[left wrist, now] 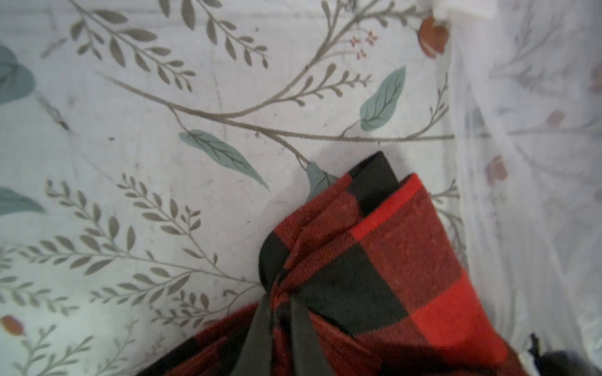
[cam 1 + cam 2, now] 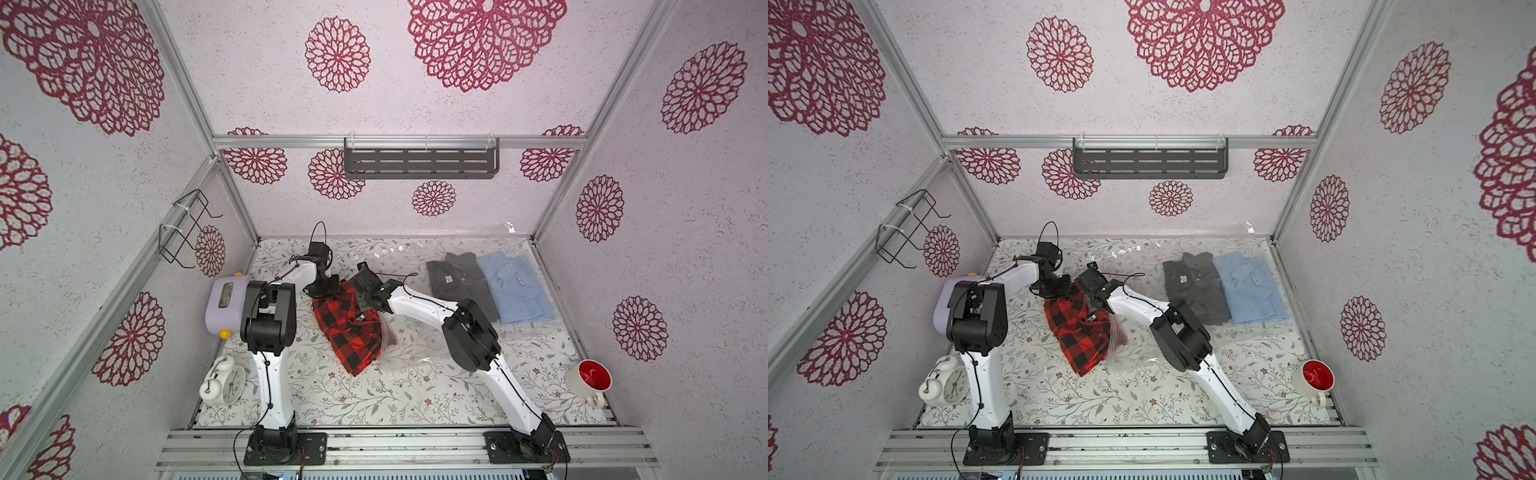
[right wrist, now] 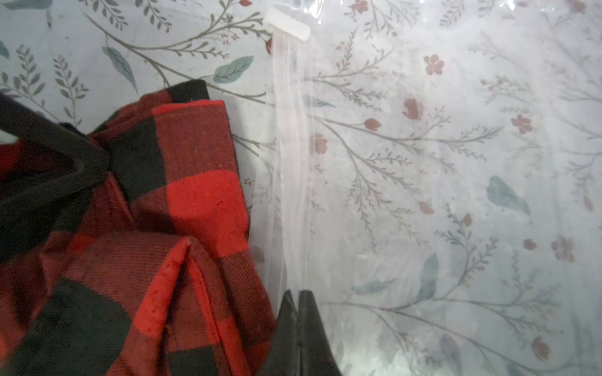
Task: Place the folded shirt into the vacuum bag
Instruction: Place the shirt in the vacuum bag.
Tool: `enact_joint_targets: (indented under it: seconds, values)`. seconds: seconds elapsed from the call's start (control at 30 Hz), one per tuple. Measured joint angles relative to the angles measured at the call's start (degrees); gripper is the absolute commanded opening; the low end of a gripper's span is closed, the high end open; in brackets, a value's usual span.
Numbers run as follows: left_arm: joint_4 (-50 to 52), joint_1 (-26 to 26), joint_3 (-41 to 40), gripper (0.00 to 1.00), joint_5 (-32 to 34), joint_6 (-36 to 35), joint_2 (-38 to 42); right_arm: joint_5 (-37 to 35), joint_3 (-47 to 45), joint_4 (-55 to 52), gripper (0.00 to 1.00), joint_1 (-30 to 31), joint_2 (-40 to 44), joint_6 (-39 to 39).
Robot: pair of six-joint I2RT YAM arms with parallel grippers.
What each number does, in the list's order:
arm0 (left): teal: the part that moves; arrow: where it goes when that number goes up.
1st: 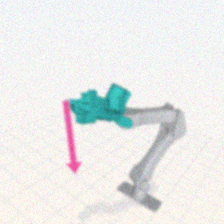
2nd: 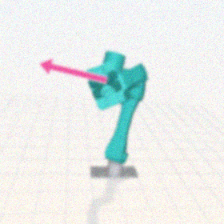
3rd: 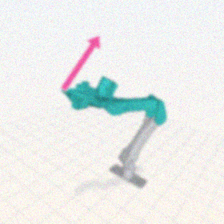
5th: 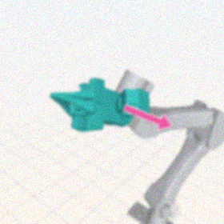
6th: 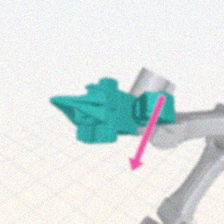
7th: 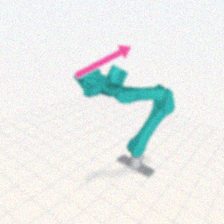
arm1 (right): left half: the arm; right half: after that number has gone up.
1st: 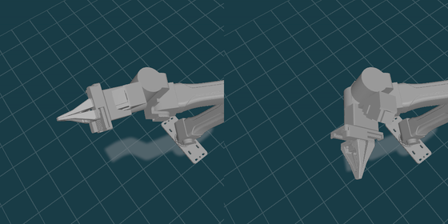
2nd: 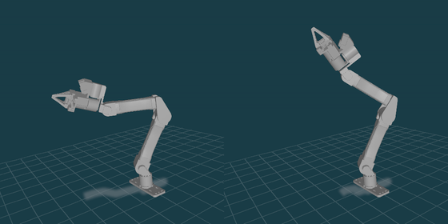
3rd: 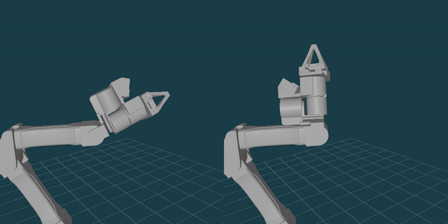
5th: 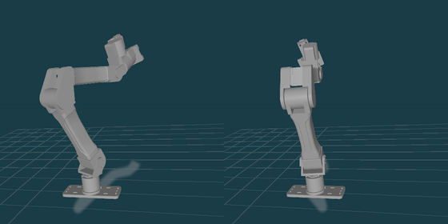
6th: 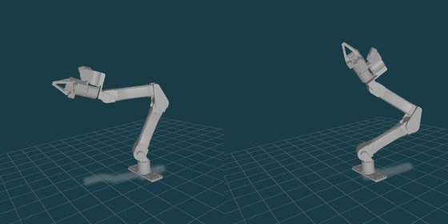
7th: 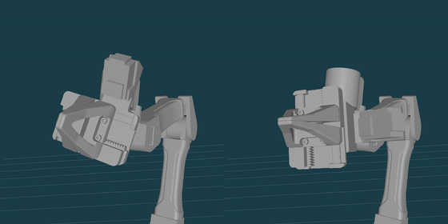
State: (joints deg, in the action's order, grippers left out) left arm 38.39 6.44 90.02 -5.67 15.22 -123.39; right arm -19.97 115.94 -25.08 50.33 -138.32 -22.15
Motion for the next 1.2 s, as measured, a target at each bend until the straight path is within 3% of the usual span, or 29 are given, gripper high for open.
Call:
enact_joint_targets:
  seconds: [0.4, 1.2]
  values:
    - [-6.0, 0.0, -6.2, 0.0, -8.2, 2.4, 4.7, -1.3, -1.8, 0.0, 0.0, -0.6, 2.1, -3.1]
    - [-14.6, 1.0, -8.0, 0.0, -18.9, 6.9, 5.7, 0.8, -4.6, 1.9, 0.0, -2.2, 5.4, -6.5]
